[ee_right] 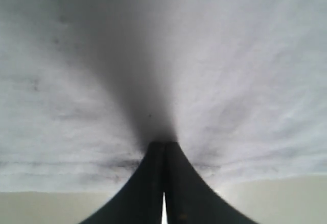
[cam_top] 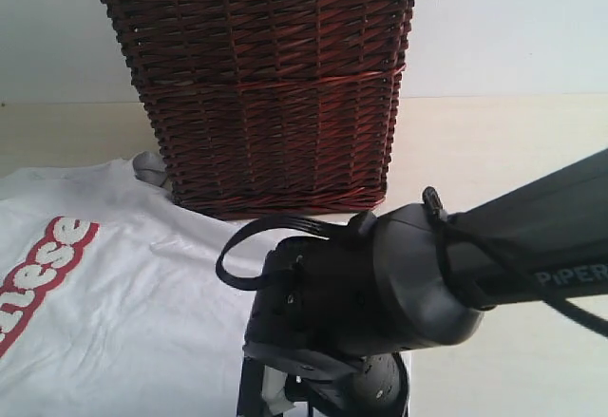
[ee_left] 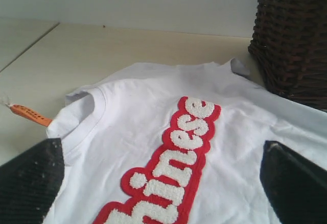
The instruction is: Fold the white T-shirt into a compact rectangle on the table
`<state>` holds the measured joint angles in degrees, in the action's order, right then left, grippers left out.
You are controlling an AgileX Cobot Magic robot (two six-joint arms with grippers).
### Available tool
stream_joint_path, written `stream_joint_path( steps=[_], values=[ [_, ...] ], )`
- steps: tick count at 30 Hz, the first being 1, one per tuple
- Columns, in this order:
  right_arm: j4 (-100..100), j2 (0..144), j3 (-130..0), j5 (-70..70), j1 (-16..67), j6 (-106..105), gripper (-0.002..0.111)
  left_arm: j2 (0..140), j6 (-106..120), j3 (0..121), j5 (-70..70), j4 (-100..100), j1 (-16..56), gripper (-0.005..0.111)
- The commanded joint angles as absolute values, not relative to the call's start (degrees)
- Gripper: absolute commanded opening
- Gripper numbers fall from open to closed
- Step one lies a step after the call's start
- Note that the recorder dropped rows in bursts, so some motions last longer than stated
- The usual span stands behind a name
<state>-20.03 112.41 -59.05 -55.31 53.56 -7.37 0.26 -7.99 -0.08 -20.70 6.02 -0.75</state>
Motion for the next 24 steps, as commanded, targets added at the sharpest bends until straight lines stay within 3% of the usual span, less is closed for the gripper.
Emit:
stream_joint_path(
  steps=[1, 11, 17, 24],
  values=[
    [-26.01, 110.93, -58.77, -54.03, 53.33, -2.73, 0.000, 0.00, -7.74, 0.00, -20.28, 5.76, -0.43, 0.105],
    [6.52, 100.64, -59.80, -25.41, 53.33, -21.00, 0.000, 0.00, -7.74, 0.00, -20.28, 5.76, -0.43, 0.105],
    [23.39, 108.88, -67.26, -37.09, 56.02, -35.84, 0.000, 0.00, -7.74, 0.00, -20.28, 5.76, -0.43, 0.105],
    [21.78, 114.46, -67.15, -40.53, 61.40, -35.85, 0.000, 0.00, -7.74, 0.00, -20.28, 5.76, -0.43, 0.105]
  ],
)
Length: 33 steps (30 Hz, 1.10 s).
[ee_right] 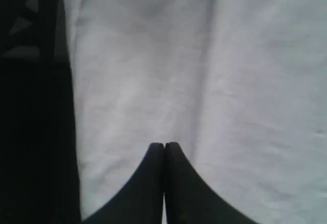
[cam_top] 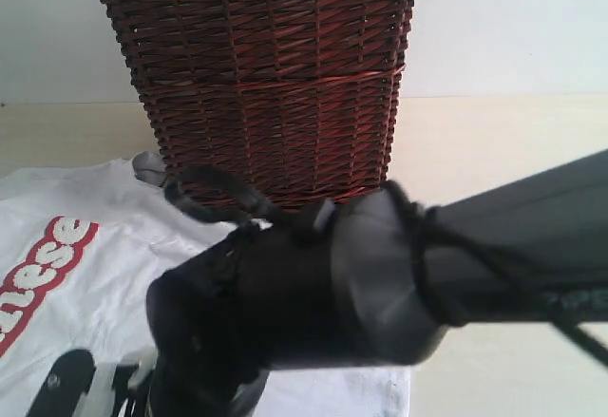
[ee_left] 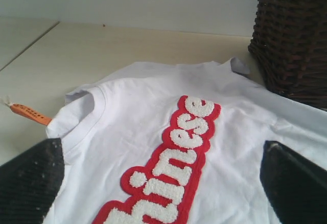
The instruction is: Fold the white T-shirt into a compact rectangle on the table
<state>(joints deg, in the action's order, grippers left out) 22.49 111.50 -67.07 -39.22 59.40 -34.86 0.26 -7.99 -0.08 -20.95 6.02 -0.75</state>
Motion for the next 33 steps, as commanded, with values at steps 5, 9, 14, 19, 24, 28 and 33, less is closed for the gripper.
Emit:
stream_joint_path(
  steps=[5, 9, 14, 19, 24, 28, 33],
  values=[
    [14.42, 116.70, -67.15, -44.21, 62.02, -29.36, 0.000, 0.00, -7.74, 0.00, -20.28, 5.76, -0.43, 0.105],
    [10.01, 116.70, -67.12, -52.91, 62.02, -26.28, 0.000, 0.00, -7.74, 0.00, -20.28, 5.76, -0.43, 0.105],
    [9.76, 116.34, -65.94, -56.65, 62.02, -26.28, 0.000, 0.00, -7.74, 0.00, -20.28, 5.76, -0.43, 0.105],
    [8.54, 112.98, -65.94, -56.77, 62.02, -26.66, 0.000, 0.00, -7.55, 0.00, -20.28, 5.76, -0.43, 0.105],
    [-9.28, 107.19, -65.34, -51.59, 61.16, -10.76, 0.000, 0.00, -7.68, 0.00, -20.28, 5.76, -0.43, 0.105],
    [-15.37, 104.82, -63.23, -45.60, 54.31, -1.68, 0.000, 0.00, -7.68, 0.00, -20.28, 5.76, -0.43, 0.105],
    [-16.13, 104.92, -61.63, -36.08, 45.84, -0.75, 0.000, 0.00, -7.68, 0.00, -20.28, 5.76, -0.43, 0.105]
  ],
)
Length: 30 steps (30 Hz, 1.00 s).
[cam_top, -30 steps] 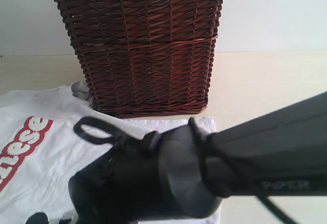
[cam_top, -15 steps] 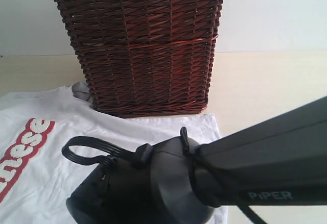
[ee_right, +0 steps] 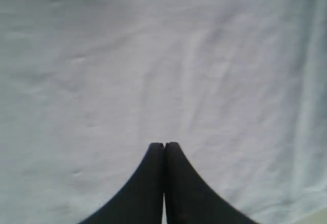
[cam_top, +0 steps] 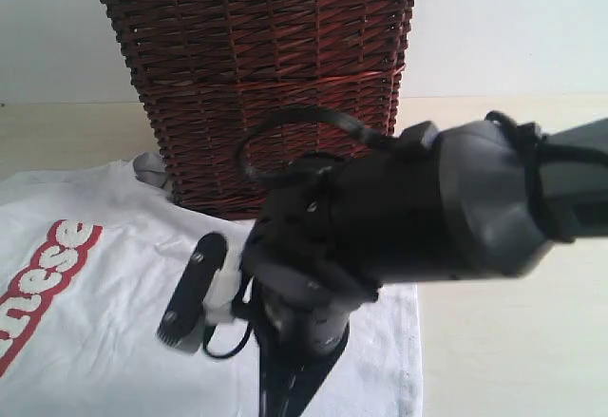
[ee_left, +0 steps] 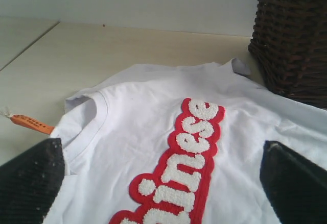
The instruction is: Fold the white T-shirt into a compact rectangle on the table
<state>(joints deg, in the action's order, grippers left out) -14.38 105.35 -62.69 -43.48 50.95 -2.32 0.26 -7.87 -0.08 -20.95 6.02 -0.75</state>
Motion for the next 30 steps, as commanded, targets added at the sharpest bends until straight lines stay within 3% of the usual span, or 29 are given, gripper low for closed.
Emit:
stream_joint_path(
  steps=[1, 8, 13, 16, 22, 30],
  values=[
    [-16.76, 104.92, -61.63, -32.60, 44.82, 0.00, 0.000, 0.00, -7.68, 0.00, -20.28, 5.76, -0.43, 0.105],
    [-21.33, 107.40, -64.78, -14.29, 41.34, 1.30, 0.000, 0.00, -7.68, 0.00, -20.28, 5.76, -0.43, 0.105],
    [-20.47, 111.09, -71.32, -24.06, 39.66, 2.99, 0.000, 0.00, -7.68, 0.00, -20.28, 5.76, -0.43, 0.105],
    [-20.34, 108.75, -68.45, -29.20, 40.35, 0.40, 0.000, 0.00, -7.68, 0.00, -20.28, 5.76, -0.43, 0.105],
    [-20.72, 104.51, -56.20, -22.30, 37.92, 4.45, 0.000, 0.00, -7.68, 0.00, -20.28, 5.76, -0.43, 0.105],
    [-23.26, 113.10, -55.86, -22.54, 37.31, 7.19, 0.000, 0.00, -7.58, 0.00, -20.28, 5.76, -0.43, 0.105]
  ],
)
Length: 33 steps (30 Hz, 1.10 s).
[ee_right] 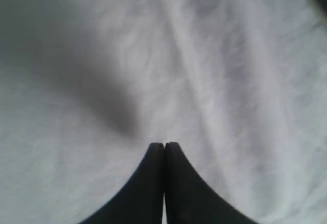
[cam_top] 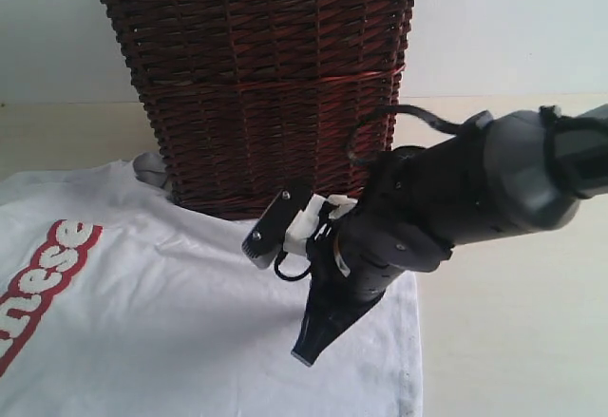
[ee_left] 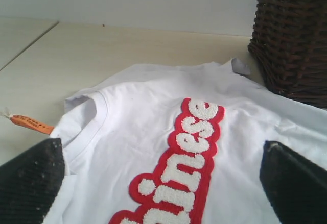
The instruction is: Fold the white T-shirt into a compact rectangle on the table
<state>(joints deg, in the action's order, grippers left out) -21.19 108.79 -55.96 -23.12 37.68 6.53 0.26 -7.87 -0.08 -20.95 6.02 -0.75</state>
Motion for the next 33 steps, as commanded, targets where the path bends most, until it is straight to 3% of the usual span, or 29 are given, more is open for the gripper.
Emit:
stream_joint_path(
  steps=[1, 16, 25, 28, 33],
  values=[
    [-24.30, 114.35, -56.10, -22.65, 37.31, 7.19, 0.000, 0.00, -7.58, 0.00, -20.28, 5.76, -0.43, 0.105],
    [-26.96, 116.15, -60.93, -28.81, 36.02, 8.04, 0.000, 0.00, -7.59, 0.00, -20.28, 5.76, -0.43, 0.105],
    [-23.73, 106.56, -60.93, -29.85, 36.02, 3.11, 0.000, 0.00, -7.59, 0.00, -20.28, 5.76, -0.43, 0.105],
    [-14.54, 102.35, -60.93, -31.64, 36.02, -5.99, 0.006, 0.00, -7.59, 0.00, -20.28, 5.76, -0.43, 0.105],
    [-2.31, 98.48, -60.93, -39.05, 36.02, -21.18, 0.031, 0.00, -7.69, 0.00, -20.28, 5.76, -0.43, 0.105]
  ],
)
